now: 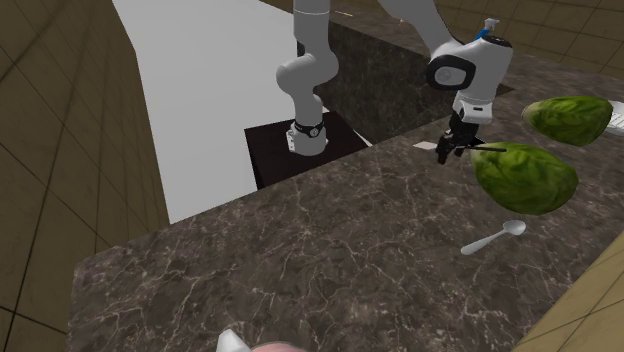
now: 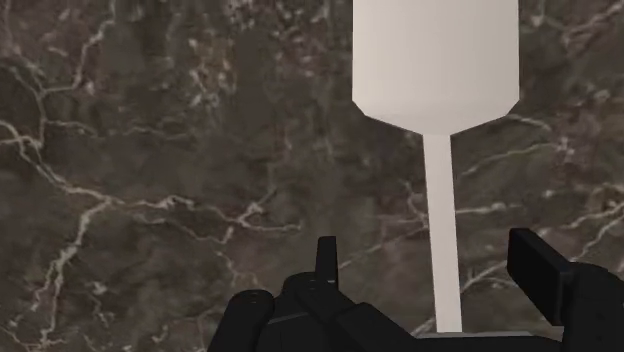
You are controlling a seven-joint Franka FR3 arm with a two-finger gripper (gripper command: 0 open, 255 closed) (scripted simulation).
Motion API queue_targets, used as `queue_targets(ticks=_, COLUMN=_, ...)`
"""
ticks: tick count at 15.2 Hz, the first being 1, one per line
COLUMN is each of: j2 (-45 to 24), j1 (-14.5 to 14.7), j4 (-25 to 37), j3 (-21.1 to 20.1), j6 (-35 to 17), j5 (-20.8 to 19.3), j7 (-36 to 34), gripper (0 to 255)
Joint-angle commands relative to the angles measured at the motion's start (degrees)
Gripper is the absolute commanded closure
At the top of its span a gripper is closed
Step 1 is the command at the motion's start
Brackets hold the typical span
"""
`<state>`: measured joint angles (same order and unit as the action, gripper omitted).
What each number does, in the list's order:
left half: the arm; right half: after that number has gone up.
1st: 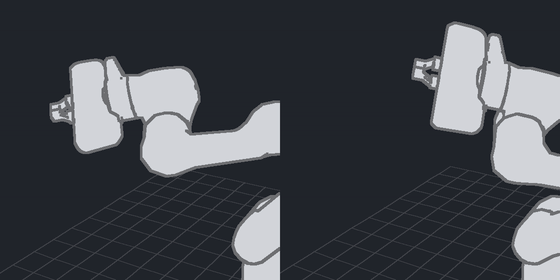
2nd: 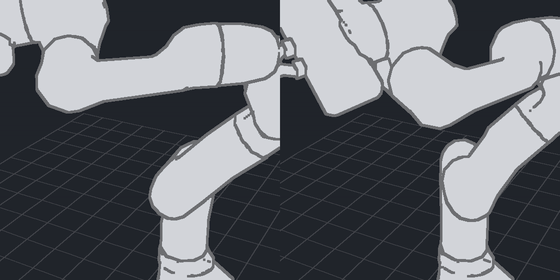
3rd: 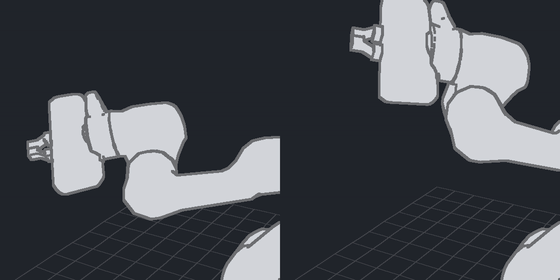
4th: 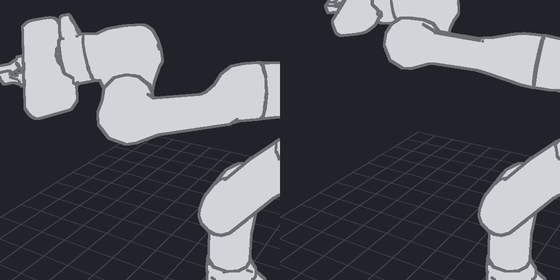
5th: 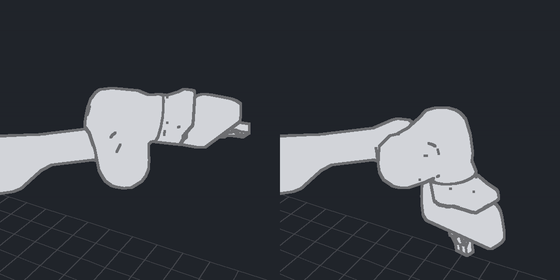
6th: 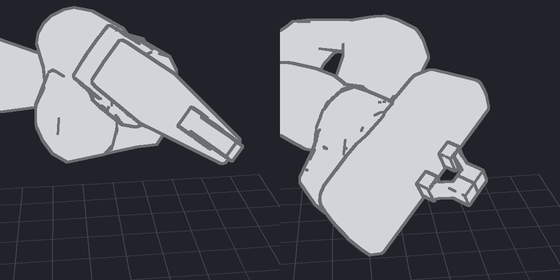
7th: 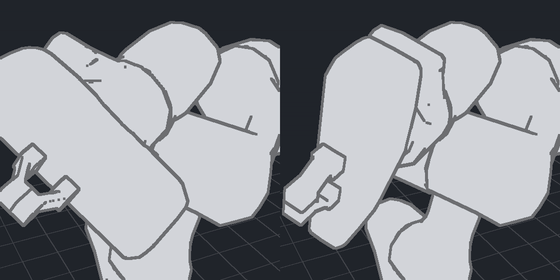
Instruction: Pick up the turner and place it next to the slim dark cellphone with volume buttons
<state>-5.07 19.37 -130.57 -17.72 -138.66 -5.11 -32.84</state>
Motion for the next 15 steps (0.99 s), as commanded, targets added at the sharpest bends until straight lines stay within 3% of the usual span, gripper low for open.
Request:
queue_targets(ticks=1, j2=0.0, j1=0.0, j4=0.0, j3=0.0, j6=0.0, j5=0.0, j7=0.0, gripper=0)
queue_targets(ticks=3, j2=0.1, j1=0.0, j4=0.1, j3=0.0, j6=0.1, j5=0.0, j7=0.0, gripper=0)
queue_targets(ticks=7, j2=5.2, j1=-0.1, j4=2.1, j3=-0.3, j6=7.0, j5=2.7, j7=1.9, gripper=0)
queue_targets(ticks=15, j2=5.2, j1=-0.1, j4=2.1, j3=-0.3, j6=7.0, j5=2.7, j7=1.9, gripper=0)
